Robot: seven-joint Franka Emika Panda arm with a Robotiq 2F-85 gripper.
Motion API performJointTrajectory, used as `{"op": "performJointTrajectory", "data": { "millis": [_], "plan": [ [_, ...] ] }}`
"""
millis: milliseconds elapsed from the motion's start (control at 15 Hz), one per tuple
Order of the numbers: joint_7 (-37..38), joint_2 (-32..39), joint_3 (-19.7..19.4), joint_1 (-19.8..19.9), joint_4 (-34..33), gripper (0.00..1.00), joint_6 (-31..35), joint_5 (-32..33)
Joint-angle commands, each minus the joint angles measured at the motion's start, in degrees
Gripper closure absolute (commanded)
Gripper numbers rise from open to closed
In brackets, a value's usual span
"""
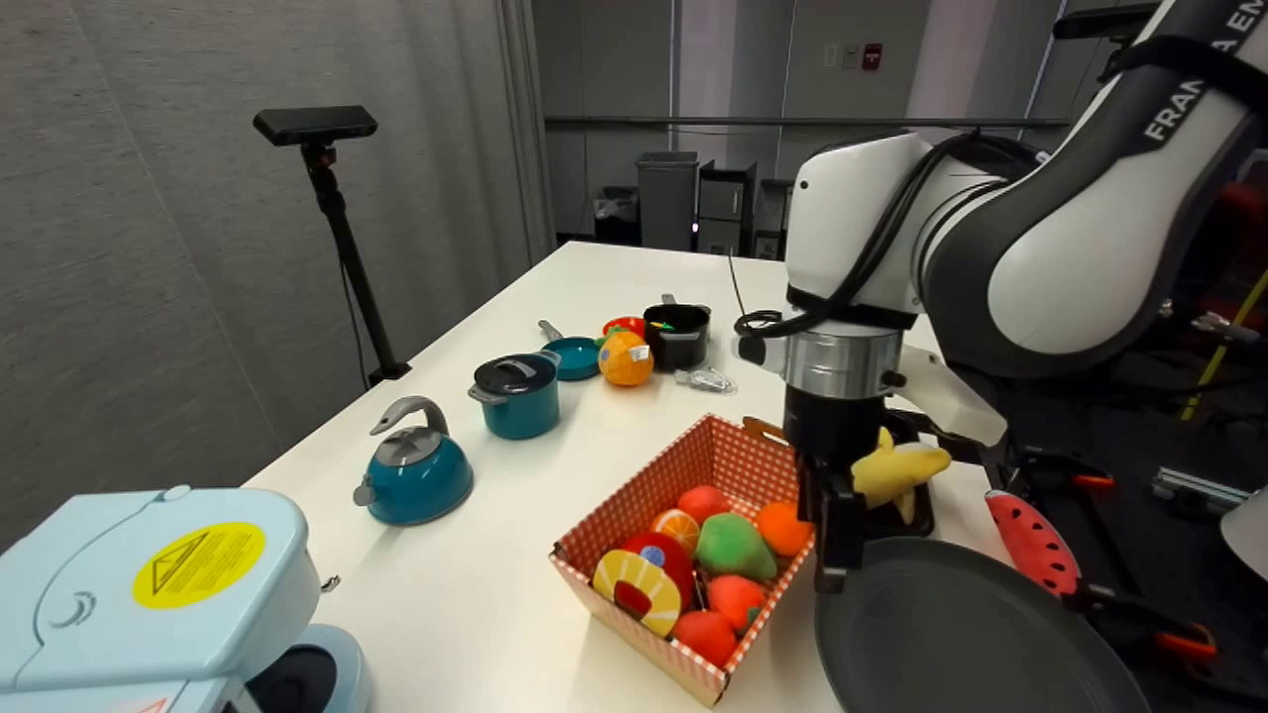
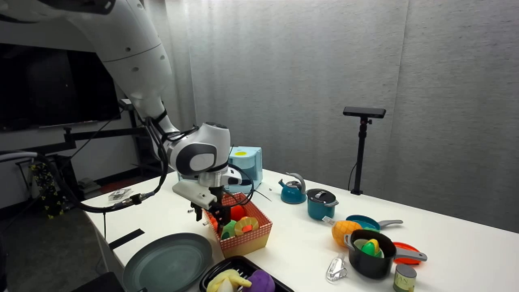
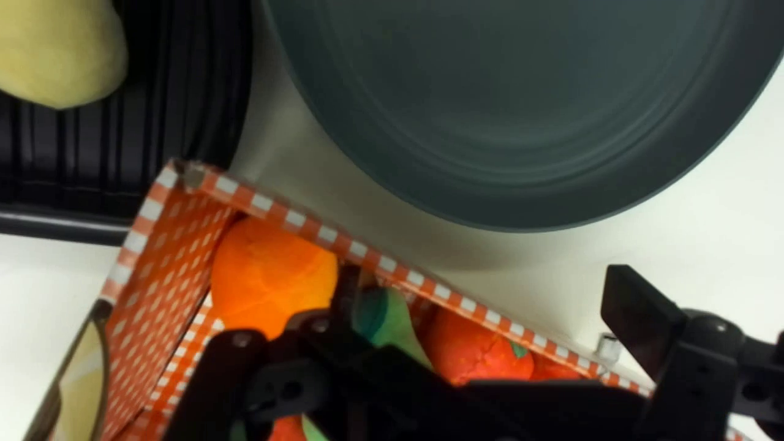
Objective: Move the brown box forward
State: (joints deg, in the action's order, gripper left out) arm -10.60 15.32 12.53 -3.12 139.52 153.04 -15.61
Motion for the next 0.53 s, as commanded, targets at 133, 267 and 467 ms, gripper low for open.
{"op": "performJointTrajectory", "data": {
  "millis": [133,267,467],
  "plan": [
    [-11.29,-6.5,6.22,1.7,5.63,0.0,-1.45,-10.56],
    [-12.89,-7.16,6.47,1.16,5.81,0.0,-2.27,-12.29],
    [-13.37,-7.91,5.73,0.62,5.51,0.0,-3.58,-12.45]
  ]
}}
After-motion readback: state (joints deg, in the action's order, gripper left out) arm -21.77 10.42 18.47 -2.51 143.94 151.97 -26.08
